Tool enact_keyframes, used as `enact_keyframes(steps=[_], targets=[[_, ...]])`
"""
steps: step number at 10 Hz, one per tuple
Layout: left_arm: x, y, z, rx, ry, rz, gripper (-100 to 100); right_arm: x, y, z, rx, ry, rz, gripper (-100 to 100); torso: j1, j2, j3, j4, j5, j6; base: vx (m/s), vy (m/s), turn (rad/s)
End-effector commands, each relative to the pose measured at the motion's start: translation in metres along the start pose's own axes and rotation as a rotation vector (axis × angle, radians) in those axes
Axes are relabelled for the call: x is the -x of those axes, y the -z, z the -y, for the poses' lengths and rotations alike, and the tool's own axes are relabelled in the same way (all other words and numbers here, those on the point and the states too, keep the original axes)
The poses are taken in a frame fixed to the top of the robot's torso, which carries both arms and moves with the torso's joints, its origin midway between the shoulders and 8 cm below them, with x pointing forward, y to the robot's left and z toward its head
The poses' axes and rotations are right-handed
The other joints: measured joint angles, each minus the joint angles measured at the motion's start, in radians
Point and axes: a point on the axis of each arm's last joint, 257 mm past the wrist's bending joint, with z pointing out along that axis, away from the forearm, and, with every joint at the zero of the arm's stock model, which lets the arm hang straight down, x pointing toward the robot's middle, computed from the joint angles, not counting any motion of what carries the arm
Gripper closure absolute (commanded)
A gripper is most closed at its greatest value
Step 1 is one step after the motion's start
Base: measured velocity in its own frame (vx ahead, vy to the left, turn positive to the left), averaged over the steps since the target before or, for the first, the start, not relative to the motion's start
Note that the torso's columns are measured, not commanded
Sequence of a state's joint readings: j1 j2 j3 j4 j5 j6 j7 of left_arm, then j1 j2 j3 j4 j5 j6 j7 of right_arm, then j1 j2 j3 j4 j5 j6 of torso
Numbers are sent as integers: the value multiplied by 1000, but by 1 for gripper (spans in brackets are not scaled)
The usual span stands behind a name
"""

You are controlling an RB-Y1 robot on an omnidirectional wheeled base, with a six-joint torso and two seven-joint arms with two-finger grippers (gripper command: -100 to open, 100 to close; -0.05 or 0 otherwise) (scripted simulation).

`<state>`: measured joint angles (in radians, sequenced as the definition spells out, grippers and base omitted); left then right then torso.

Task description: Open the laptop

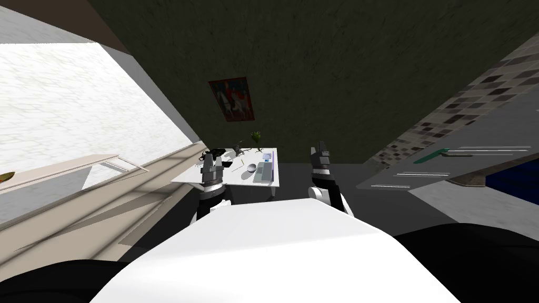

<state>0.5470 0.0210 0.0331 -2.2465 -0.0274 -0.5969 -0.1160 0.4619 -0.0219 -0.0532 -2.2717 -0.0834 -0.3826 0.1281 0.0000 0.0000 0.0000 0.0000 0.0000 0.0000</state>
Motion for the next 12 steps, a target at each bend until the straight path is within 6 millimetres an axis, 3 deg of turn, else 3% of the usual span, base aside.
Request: enact_keyframes(steps=[1, 9, 10, 12], targets=[[0, 0, 0, 0, 0, 0, 0, 0, 0, 0, 0, 0, 0, 0, 0, 40, -82, 41, 0, 0, 0, 0, 0], [0, 0, 0, 0, 0, 0, 0, 0, 0, 0, 0, 0, 0, 0, 0, 618, -1234, 617, 0, 0, 0, 0, 0], [-6, 1, -6, 9, -26, -44, -100, 0, 0, 0, 0, 0, 0, 0, 0, 691, -1382, 691, 0, 0, 15, -34, -6], [-12, 5, -20, 37, -70, -94, -100, 0, 0, 0, 0, 0, 0, 0, -3, 734, -1471, 734, -1, 0, 18, -86, -8]])
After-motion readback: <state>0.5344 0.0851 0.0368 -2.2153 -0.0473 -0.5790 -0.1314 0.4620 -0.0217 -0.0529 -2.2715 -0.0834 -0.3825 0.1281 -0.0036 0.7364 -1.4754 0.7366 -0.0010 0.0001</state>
